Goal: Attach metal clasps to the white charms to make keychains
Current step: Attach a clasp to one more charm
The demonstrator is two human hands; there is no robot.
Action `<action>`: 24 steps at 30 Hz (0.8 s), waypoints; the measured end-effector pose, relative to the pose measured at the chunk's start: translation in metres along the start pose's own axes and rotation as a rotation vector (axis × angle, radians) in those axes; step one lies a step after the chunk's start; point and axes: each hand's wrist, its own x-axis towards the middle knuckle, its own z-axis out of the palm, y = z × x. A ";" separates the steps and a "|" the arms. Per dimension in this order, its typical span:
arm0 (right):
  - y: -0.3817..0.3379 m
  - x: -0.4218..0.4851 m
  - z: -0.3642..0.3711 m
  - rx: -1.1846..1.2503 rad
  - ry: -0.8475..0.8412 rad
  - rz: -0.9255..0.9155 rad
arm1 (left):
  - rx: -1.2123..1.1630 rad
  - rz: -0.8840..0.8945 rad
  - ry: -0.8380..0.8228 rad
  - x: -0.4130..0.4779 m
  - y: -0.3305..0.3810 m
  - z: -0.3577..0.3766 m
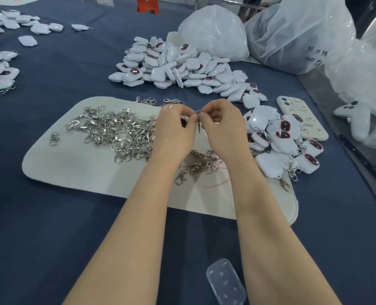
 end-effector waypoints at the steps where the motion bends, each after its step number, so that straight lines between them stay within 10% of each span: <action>1: 0.000 0.000 0.000 0.000 -0.011 -0.005 | 0.012 0.019 0.013 -0.001 0.000 0.000; 24: 0.003 -0.005 0.003 0.034 -0.064 -0.124 | 0.098 0.116 0.070 0.002 -0.003 -0.001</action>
